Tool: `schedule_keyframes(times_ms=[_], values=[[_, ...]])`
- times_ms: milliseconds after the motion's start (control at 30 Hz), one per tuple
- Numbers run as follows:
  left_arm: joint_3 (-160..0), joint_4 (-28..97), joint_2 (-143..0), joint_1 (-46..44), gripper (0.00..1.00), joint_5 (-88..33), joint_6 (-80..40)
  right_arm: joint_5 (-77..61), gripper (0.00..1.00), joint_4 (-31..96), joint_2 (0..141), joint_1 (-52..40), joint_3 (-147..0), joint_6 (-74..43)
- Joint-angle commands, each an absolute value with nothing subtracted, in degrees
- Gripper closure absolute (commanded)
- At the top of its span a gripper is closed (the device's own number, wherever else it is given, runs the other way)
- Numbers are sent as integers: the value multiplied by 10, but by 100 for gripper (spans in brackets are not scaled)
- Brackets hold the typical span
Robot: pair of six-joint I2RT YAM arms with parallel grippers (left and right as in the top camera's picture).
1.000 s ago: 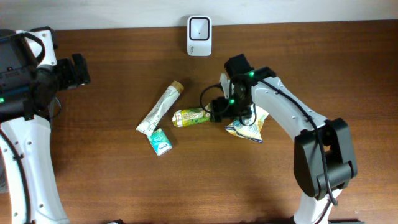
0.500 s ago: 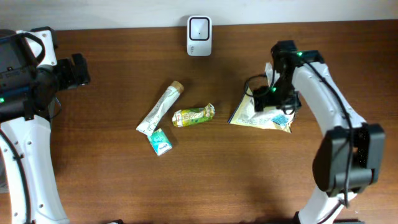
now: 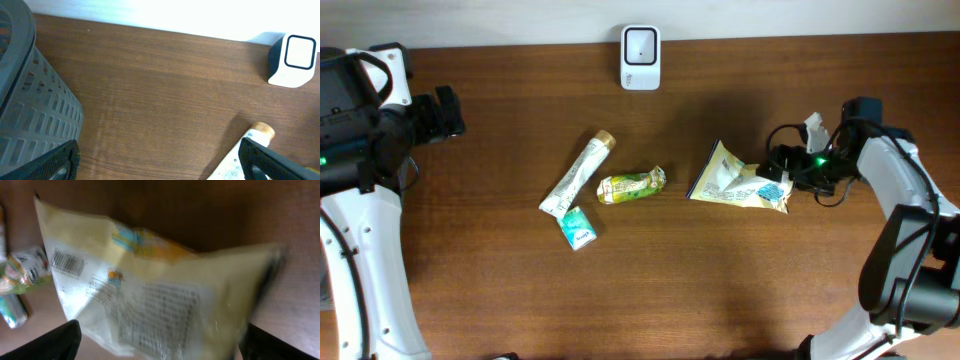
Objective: Scan the item barcode
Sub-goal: 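Lift the white-yellow bag with the right gripper toward the scanner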
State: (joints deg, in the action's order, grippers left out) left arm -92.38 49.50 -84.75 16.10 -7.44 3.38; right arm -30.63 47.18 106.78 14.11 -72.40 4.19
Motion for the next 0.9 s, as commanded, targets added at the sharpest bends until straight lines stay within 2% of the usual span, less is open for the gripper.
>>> schedule_keyframes(times_ms=[0,133,200,233,333,433,467,700,767,867], values=[[-926,492,-846,163,1,-75,35,-375,0,449,1096,138,-709,58],[-926,492,-846,163,1,-75,35,-367,8,445,1109,128,-691,71],[-926,492,-846,163,1,-75,35,-367,21,441,1110,128,-681,71],[-926,492,-846,163,1,-75,35,-367,36,441,1110,128,-681,70],[-926,492,-846,163,1,-75,35,-370,68,441,1110,128,-681,52],[-926,492,-846,163,1,-75,35,-396,93,441,1109,128,-683,49],[-926,492,-846,163,1,-75,35,-421,96,441,1106,128,-687,49],[-926,492,-846,163,1,-75,34,-595,96,537,995,127,-764,105],[-926,492,-846,163,1,-75,35,-656,96,538,943,127,-778,89],[-926,492,-846,163,1,-75,35,-662,96,527,880,127,-788,10]])
